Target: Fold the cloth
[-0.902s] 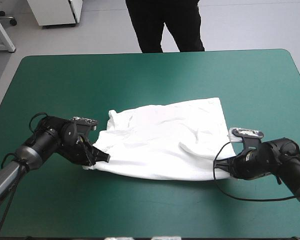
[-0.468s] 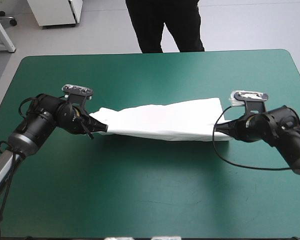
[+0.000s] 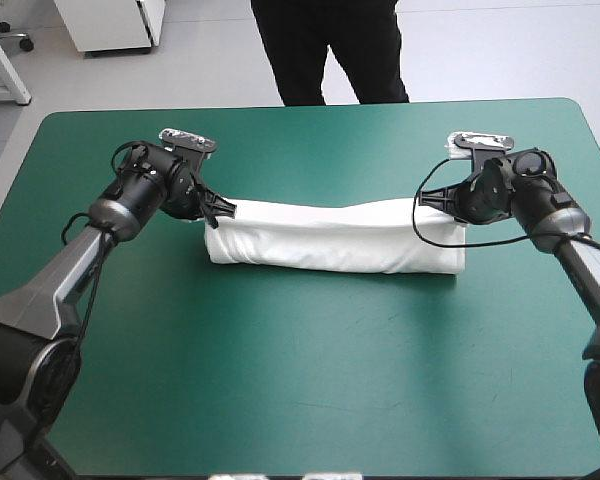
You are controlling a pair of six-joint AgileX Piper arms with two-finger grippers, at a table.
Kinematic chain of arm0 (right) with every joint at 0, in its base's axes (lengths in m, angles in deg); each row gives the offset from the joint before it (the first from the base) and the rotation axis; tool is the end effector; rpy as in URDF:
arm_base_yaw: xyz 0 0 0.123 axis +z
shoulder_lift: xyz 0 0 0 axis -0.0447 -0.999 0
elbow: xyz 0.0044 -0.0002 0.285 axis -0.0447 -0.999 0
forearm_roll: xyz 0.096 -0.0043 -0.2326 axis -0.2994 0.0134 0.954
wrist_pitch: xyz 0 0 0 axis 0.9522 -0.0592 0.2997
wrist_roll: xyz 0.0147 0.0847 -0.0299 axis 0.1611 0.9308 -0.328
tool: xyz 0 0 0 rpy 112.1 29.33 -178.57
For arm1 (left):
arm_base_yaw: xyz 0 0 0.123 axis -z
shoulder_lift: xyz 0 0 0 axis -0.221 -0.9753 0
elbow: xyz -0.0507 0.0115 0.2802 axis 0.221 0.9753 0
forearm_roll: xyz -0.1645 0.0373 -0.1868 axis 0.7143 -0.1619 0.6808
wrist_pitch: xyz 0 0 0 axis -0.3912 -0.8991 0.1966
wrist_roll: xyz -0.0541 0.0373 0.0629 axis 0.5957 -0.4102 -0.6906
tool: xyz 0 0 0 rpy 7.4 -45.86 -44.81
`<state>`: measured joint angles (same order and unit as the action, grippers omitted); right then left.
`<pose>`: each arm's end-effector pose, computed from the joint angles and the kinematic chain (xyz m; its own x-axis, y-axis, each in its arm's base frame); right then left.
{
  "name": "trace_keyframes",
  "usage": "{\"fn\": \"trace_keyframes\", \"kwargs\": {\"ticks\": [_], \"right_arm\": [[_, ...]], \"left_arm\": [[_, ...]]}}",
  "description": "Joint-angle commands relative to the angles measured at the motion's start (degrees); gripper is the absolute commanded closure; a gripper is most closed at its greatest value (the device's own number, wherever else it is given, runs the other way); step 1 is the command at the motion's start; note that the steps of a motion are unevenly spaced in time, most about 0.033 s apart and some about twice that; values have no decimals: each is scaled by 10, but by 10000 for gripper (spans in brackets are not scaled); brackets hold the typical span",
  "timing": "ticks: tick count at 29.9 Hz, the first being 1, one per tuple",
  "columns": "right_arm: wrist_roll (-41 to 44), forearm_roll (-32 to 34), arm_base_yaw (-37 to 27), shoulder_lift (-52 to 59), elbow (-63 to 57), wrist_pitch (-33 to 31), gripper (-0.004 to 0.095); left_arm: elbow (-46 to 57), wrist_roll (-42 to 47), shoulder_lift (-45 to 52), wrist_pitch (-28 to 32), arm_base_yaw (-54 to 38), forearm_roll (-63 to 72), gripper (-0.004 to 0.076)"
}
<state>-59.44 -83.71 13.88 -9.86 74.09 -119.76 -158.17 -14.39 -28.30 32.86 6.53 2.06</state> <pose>0.3464 0.0627 0.3111 -0.8482 0.0832 -0.5230 0.0536 0.9960 0.0714 0.3643 -0.1089 0.3055 -0.8396 0.2788 -0.4663 0.2273 0.9598 0.1647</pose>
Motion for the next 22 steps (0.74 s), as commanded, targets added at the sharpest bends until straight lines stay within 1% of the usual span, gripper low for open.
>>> {"fn": "trace_keyframes", "kwargs": {"ticks": [1,6,12,15,16,17,19,21,22], "right_arm": [[-10,11,-5,-19,49,22,925],[-10,15,-5,-79,82,25,925],[1,17,-5,-124,107,29,924],[-35,11,-5,-130,109,29,890],[-49,9,-5,-130,109,27,845],[-53,8,-5,-130,110,24,783],[-57,4,-5,-130,110,20,628],[-61,-8,-5,-130,110,12,435],[-61,-11,-5,-130,110,3,371]], "left_arm": [[-66,5,-21,18,0,-18,733],[-109,5,-76,19,0,-28,733],[-116,5,-122,17,0,-39,733],[-116,4,-135,18,0,-39,727],[-116,4,-135,20,0,-39,708],[-116,4,-135,25,0,-39,674],[-116,-3,-134,36,0,-39,573],[-122,-4,-134,32,0,-39,417],[-124,-4,-134,26,0,-39,351]]}}
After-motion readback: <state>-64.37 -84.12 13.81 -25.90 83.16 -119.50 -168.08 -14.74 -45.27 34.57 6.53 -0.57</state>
